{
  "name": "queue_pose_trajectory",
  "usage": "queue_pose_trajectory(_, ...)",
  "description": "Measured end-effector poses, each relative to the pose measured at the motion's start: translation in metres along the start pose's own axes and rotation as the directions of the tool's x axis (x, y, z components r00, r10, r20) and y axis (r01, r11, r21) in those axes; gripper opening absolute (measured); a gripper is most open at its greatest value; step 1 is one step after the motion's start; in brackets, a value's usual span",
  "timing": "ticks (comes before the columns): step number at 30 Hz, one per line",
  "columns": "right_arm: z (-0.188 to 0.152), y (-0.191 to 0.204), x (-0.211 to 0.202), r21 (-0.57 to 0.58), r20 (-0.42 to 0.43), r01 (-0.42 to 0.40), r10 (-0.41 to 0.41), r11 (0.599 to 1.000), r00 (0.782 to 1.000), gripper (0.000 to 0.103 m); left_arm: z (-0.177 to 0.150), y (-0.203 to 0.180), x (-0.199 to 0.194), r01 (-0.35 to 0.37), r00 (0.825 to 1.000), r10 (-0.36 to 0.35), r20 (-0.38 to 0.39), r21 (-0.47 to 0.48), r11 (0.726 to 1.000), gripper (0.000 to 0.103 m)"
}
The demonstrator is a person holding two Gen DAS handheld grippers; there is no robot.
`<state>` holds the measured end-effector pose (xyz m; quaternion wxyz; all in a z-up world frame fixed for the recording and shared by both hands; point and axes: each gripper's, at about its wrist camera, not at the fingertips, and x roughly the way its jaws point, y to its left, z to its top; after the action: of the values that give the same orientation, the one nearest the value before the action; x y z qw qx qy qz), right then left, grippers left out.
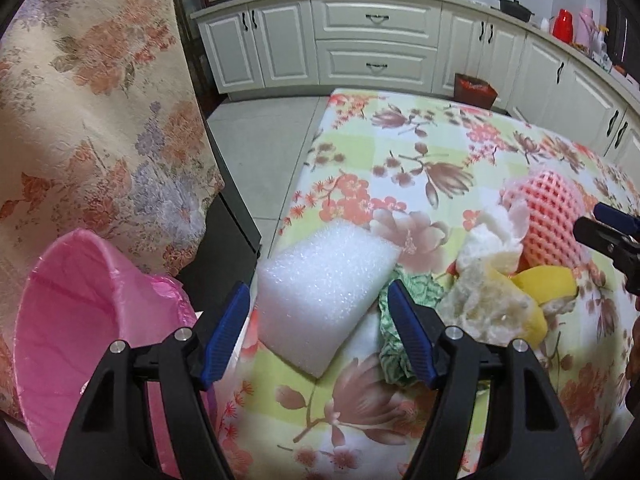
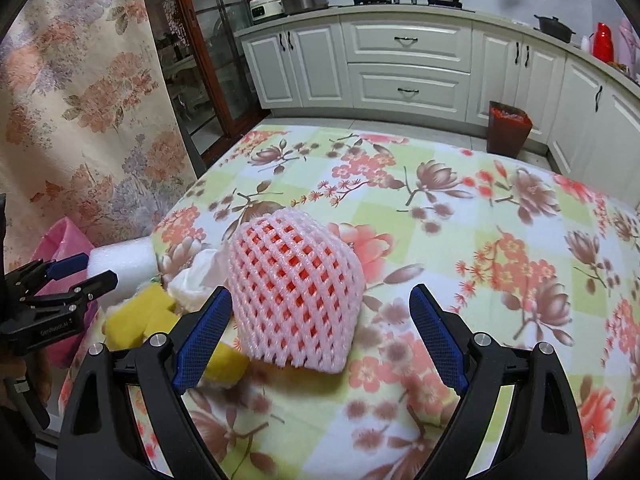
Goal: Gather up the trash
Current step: 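Grasp the white foam block with the left tool while the right tool grasps the pink foam net, then carry both items over the pink bin and open both tools to drop them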
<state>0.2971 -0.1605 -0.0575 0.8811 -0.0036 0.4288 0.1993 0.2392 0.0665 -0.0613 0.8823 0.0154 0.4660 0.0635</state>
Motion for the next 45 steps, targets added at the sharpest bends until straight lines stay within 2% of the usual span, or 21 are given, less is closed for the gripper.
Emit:
queue_pose_trajectory(2,0.001,-0.001,0.005,-0.002,-0.013,-0.004,0.004,1.0,1.0,0.085,-0.001,-0.001,0.003,0.006,1.0,-0.006,-0.011,0.009,1.0,0.066)
queue_pose_trajectory(4,0.001,0.0,0.011,-0.01,-0.028,0.002,-0.003,1.0,1.0,0.084,-0.002,-0.004,0.006,0.007,1.0,-0.007,-0.019,0.021,1.0,0.055)
queue_pose_trajectory(6,0.001,0.001,0.017,-0.019,-0.047,-0.005,0.004,1.0,0.999,0.082,-0.003,-0.005,0.005,0.011,1.0,-0.01,-0.017,0.026,1.0,0.054)
queue_pose_trajectory(8,0.0,0.001,0.02,-0.024,-0.06,-0.019,0.017,1.0,0.998,0.073,-0.003,-0.005,0.004,0.017,1.0,-0.016,-0.016,0.024,1.0,0.053)
queue_pose_trajectory(10,-0.001,0.001,0.023,-0.022,-0.073,-0.038,0.036,0.999,0.997,0.059,-0.003,-0.004,0.003,0.02,1.0,-0.02,-0.013,0.02,1.0,0.052)
queue_pose_trajectory(16,-0.002,0.003,0.015,-0.025,-0.055,-0.055,0.054,0.998,0.997,0.041,-0.005,-0.004,-0.003,0.03,1.0,-0.03,0.0,0.016,0.999,0.051)
queue_pose_trajectory(21,-0.001,-0.001,0.001,-0.018,-0.024,-0.046,0.046,0.999,0.999,0.037,-0.003,-0.003,-0.012,0.032,0.999,-0.032,0.025,0.008,0.999,0.05)
queue_pose_trajectory(35,-0.001,-0.012,-0.05,0.007,0.06,-0.012,0.011,1.0,0.998,0.037,-0.001,-0.002,-0.044,0.056,0.995,-0.056,0.087,-0.005,0.998,0.047)
queue_pose_trajectory(45,-0.002,-0.002,-0.091,-0.004,0.119,-0.002,0.002,1.0,0.993,0.037,-0.008,-0.007,-0.09,0.108,0.982,-0.105,0.154,-0.012,0.994,0.046)
